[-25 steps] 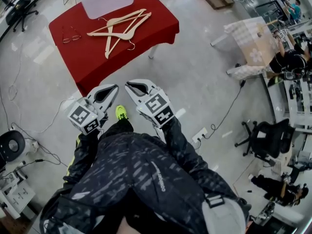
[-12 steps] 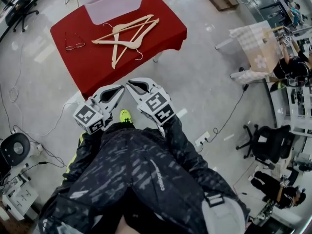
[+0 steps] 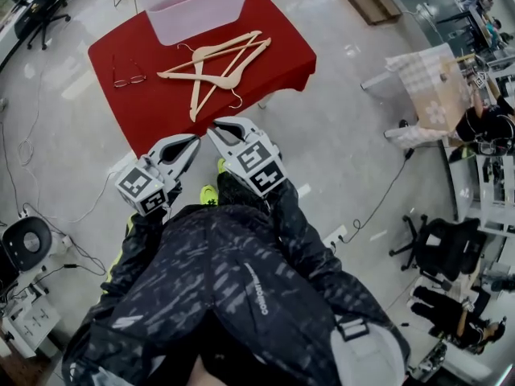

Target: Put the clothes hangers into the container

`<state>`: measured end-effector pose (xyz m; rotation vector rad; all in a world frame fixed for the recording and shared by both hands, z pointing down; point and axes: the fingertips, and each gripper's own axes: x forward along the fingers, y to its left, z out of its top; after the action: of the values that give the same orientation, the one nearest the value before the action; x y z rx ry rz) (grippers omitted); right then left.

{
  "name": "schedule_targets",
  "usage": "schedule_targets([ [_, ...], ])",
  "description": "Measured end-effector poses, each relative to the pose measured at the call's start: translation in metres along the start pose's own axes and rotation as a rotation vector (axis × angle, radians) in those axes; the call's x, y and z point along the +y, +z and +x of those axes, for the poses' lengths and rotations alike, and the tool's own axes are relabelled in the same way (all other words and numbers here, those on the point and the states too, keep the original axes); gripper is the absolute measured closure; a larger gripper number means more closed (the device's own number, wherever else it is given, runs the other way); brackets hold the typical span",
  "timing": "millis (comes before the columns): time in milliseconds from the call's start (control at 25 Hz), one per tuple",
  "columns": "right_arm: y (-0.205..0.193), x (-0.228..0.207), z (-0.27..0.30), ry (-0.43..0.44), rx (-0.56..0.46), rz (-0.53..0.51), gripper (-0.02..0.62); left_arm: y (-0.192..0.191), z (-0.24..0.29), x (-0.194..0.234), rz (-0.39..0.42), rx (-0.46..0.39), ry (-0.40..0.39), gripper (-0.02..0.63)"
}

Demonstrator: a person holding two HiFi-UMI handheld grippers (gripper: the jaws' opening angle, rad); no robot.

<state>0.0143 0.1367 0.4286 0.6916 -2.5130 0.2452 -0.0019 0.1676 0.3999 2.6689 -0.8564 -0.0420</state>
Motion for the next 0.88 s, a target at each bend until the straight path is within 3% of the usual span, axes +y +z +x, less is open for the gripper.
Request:
schedule_targets([
  [480,0.001,-0.063,0.067,0.056,0.11,-0.048,0.487,0.006,0.027,0.079,-0.034,0.0,0.099,0.594],
  [640,-0.011,-0.083,0.088,0.076,0.162,-0.052,0.479,-0.002,0.04,0.101,-0.034,0.039,0.124,0.594],
  [880,-0.024,-0.11,0.121,0.113,0.219,-0.046,0.462,-0.012,0.062,0.133,-0.072,0.037,0.124,0.594],
])
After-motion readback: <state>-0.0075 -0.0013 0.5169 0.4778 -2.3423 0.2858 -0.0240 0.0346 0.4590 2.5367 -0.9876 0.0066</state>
